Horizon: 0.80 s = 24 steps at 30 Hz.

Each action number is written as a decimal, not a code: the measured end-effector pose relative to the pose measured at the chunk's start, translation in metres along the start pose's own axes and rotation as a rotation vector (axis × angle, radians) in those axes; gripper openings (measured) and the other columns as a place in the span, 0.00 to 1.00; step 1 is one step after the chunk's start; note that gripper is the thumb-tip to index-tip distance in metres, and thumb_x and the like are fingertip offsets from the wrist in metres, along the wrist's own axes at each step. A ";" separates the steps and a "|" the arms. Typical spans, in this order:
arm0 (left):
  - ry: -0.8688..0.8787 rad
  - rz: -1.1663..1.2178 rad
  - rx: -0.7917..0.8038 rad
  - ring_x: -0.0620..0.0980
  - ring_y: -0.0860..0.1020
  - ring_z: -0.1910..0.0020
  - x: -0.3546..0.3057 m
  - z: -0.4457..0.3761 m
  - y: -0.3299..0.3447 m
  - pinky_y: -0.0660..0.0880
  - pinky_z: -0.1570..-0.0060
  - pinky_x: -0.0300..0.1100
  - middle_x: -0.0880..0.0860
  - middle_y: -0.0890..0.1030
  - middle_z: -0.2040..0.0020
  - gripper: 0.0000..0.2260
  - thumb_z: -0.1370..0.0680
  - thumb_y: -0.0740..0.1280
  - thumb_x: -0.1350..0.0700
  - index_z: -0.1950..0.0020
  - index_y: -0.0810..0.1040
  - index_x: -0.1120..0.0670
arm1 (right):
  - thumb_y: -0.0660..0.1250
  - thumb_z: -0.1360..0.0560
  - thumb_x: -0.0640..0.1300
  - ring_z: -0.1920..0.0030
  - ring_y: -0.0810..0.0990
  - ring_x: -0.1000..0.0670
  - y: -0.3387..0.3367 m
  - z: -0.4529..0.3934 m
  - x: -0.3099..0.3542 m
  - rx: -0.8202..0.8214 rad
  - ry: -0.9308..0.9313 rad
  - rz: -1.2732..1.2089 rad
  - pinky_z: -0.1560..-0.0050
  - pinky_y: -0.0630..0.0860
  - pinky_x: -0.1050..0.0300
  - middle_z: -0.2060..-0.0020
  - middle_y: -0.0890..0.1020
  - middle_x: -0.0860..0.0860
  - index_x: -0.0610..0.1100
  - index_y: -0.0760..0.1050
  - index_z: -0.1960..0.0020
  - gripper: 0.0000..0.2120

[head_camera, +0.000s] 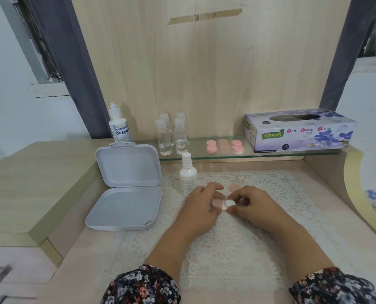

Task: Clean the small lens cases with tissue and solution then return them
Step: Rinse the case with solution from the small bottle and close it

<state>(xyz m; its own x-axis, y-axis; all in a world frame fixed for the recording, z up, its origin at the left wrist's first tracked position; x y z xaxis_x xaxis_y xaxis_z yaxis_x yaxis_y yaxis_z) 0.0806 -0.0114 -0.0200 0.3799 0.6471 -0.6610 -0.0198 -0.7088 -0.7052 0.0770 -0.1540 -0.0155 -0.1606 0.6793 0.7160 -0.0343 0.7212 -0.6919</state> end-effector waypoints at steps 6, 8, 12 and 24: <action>-0.043 0.047 -0.052 0.41 0.71 0.47 0.002 -0.002 -0.005 0.70 0.47 0.37 0.43 0.75 0.49 0.17 0.26 0.71 0.52 0.41 0.70 0.43 | 0.74 0.30 0.50 0.56 0.76 0.58 0.000 -0.001 0.001 -0.001 0.010 0.010 0.57 0.70 0.64 0.54 0.78 0.57 0.54 0.81 0.56 0.04; -0.039 0.045 -0.036 0.41 0.71 0.47 0.002 -0.001 -0.003 0.70 0.47 0.36 0.43 0.74 0.50 0.16 0.26 0.71 0.54 0.42 0.70 0.43 | 0.74 0.30 0.51 0.56 0.76 0.58 0.000 0.000 0.001 0.003 0.011 0.014 0.57 0.70 0.64 0.54 0.77 0.57 0.54 0.81 0.57 0.03; -0.021 0.052 -0.017 0.41 0.71 0.46 0.003 -0.001 -0.002 0.70 0.44 0.37 0.43 0.76 0.49 0.15 0.25 0.68 0.58 0.44 0.71 0.42 | 0.74 0.29 0.49 0.57 0.75 0.58 0.000 0.000 0.001 0.002 0.009 0.011 0.58 0.70 0.65 0.54 0.77 0.57 0.54 0.81 0.56 0.03; -0.011 0.066 -0.029 0.41 0.72 0.46 0.001 0.001 -0.005 0.71 0.44 0.38 0.43 0.76 0.50 0.12 0.25 0.65 0.58 0.45 0.72 0.43 | 0.70 0.26 0.43 0.60 0.76 0.55 -0.026 -0.012 -0.012 -0.262 0.088 -0.101 0.62 0.73 0.59 0.54 0.78 0.54 0.50 0.78 0.45 0.09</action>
<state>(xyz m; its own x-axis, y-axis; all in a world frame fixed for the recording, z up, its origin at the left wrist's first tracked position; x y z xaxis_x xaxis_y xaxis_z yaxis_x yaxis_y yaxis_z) 0.0803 -0.0073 -0.0172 0.3688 0.6018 -0.7084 -0.0175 -0.7574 -0.6527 0.0918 -0.1796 -0.0054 -0.0823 0.6031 0.7934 0.2118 0.7885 -0.5774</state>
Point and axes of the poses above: each hand's wrist, its own z-axis away from the middle knuckle, its own y-axis out of the palm, x = y × z, the point moved 8 cm from there along -z, towards the middle knuckle
